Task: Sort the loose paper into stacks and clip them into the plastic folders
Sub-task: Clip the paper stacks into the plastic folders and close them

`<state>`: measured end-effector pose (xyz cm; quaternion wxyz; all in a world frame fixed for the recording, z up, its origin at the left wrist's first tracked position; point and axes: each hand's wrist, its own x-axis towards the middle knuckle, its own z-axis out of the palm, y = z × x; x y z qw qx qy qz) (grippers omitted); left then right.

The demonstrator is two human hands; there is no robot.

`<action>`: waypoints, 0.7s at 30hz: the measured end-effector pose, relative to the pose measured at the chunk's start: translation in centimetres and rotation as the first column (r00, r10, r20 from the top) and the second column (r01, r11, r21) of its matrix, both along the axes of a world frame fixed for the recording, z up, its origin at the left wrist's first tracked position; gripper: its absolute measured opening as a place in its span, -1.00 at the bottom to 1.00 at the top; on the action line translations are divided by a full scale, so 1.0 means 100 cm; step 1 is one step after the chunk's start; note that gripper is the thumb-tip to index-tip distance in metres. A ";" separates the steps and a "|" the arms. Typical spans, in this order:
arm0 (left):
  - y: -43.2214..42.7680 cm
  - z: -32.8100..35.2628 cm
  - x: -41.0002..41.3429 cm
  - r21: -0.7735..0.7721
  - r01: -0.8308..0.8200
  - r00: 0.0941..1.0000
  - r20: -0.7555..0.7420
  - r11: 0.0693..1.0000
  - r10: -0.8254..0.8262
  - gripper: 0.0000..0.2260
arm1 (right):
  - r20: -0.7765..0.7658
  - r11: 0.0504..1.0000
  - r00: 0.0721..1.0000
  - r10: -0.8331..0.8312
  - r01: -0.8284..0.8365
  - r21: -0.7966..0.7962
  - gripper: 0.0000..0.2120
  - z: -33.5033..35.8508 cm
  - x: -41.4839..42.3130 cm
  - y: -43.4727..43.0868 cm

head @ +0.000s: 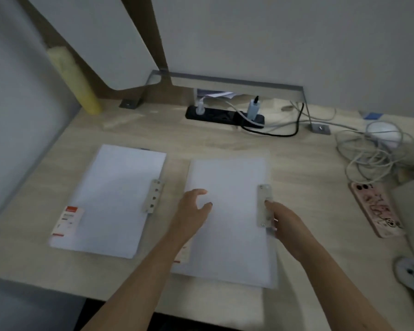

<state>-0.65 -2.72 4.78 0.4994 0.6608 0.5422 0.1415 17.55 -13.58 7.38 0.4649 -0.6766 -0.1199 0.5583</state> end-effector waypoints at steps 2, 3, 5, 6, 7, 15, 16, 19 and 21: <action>-0.003 -0.016 -0.003 -0.011 -0.116 0.983 -0.148 0.993 0.113 -0.55 | 0.112 0.992 0.994 0.019 -0.005 -0.123 -0.89 -0.019 0.008 -0.007; -0.006 -0.022 -0.004 -0.054 -0.152 0.974 -0.179 0.987 0.140 -0.48 | 0.170 0.983 0.985 0.018 0.014 -0.183 -0.90 -0.026 0.008 -0.009; -0.011 -0.033 -0.006 -0.168 -0.192 0.970 -0.181 0.967 0.161 -0.36 | 0.254 0.963 0.967 0.026 0.044 -0.265 -0.70 -0.047 0.010 -0.014; -0.013 -0.037 -0.006 -0.206 -0.210 0.969 -0.173 0.956 0.176 -0.32 | 0.266 0.959 0.964 0.021 0.056 -0.277 -0.61 -0.054 0.009 -0.015; -0.015 -0.038 -0.007 -0.224 -0.241 0.964 -0.165 0.944 0.207 -0.31 | 0.278 0.954 0.960 0.022 0.063 -0.294 -0.54 -0.061 0.007 -0.015; -0.011 -0.033 -0.023 -0.330 -0.344 0.937 -0.069 0.879 0.341 -0.34 | 0.180 0.935 0.982 -0.055 0.113 -0.335 -0.68 -0.056 0.005 -0.003; -0.009 -0.028 -0.025 -0.286 -0.347 0.936 -0.053 0.893 0.347 -0.37 | 0.155 0.935 0.986 -0.060 0.110 -0.336 -0.67 -0.055 0.003 -0.003; 0.008 -0.013 -0.045 -0.148 -0.344 0.939 -0.066 0.927 0.338 -0.45 | 0.112 0.946 0.994 -0.012 0.048 -0.319 -0.75 -0.050 -0.016 0.008; 0.026 -0.006 -0.070 -0.064 -0.338 0.938 -0.098 0.939 0.332 -0.53 | 0.104 0.961 0.994 0.027 0.003 -0.277 -0.85 -0.050 -0.036 0.024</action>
